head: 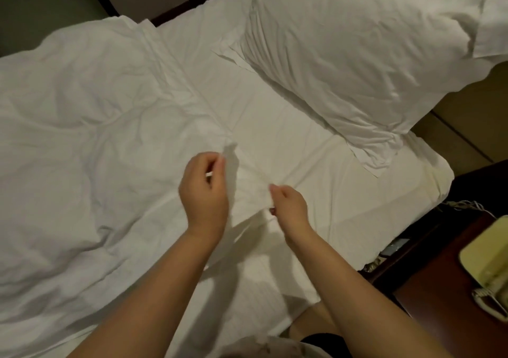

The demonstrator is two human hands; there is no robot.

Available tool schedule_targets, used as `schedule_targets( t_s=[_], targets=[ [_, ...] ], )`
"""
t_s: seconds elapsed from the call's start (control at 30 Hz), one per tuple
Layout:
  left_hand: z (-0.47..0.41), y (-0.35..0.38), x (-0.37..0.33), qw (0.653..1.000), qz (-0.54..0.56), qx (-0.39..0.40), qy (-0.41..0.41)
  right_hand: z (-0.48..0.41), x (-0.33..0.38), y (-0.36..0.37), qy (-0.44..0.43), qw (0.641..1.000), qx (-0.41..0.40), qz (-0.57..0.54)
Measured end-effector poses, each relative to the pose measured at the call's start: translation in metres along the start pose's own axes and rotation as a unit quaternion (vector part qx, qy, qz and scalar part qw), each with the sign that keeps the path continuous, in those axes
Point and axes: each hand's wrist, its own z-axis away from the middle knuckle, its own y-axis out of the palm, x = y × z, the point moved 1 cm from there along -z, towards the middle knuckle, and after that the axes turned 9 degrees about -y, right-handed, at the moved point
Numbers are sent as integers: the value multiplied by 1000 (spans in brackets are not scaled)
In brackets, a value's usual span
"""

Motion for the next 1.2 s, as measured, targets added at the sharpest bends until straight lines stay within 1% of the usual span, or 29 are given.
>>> schedule_targets(
  t_s=[0.03,0.07,0.1,0.17,0.2,0.27,0.33,0.4,0.5,0.57,0.6,0.63,0.7,0.73,0.77,0.83,0.87,0.93,0.97,1.07,1.13,1.2],
  targets=[
    [-1,-1,-6,999,7,2,36,8,12,8,-57,998,2,-20],
    [0,-2,-9,998,13,2,55,12,18,13,-91,995,5,-33],
    [4,-5,-8,998,19,7,56,16,17,10,-97,995,-2,-28],
    [15,-8,0,998,22,19,57,20,10,-7,-69,997,-38,15],
    [20,-7,5,998,11,39,53,21,10,-12,-67,997,-38,21],
    [34,-2,19,995,-13,90,26,26,15,-9,-83,996,12,25],
    [45,5,27,993,-37,109,28,33,20,3,-88,995,40,-7],
    [48,7,33,986,-63,139,66,37,16,5,-65,996,39,-44],
    [50,8,44,960,-145,200,130,34,-1,0,-27,994,32,-104],
    [56,10,52,937,-224,201,177,30,-2,1,-14,990,50,-132],
    [57,13,56,928,-257,200,178,26,-3,2,-12,989,63,-135],
    [55,17,59,925,-274,205,162,21,-5,2,-12,988,77,-135],
    [46,24,58,931,-272,218,108,8,-12,-1,1,986,96,-140],
    [39,28,58,932,-272,219,92,0,-19,-3,15,986,86,-139],
    [33,31,60,932,-277,218,86,-10,-29,-5,27,990,62,-125],
    [24,38,65,929,-284,229,69,-31,-57,-8,47,998,3,-44],
    [22,41,67,925,-286,244,60,-41,-72,-8,59,998,0,16],
    [22,49,70,922,-281,263,43,-58,-100,-3,88,987,43,128],
    [21,54,70,925,-276,260,29,-64,-112,0,97,980,67,158],
    [14,67,67,928,-266,259,-6,-75,-137,12,120,965,111,204],
    [5,73,64,922,-278,270,4,-79,-150,19,139,965,111,194],
    [-5,75,60,922,-276,270,14,-82,-156,25,157,968,97,168]
  ],
)
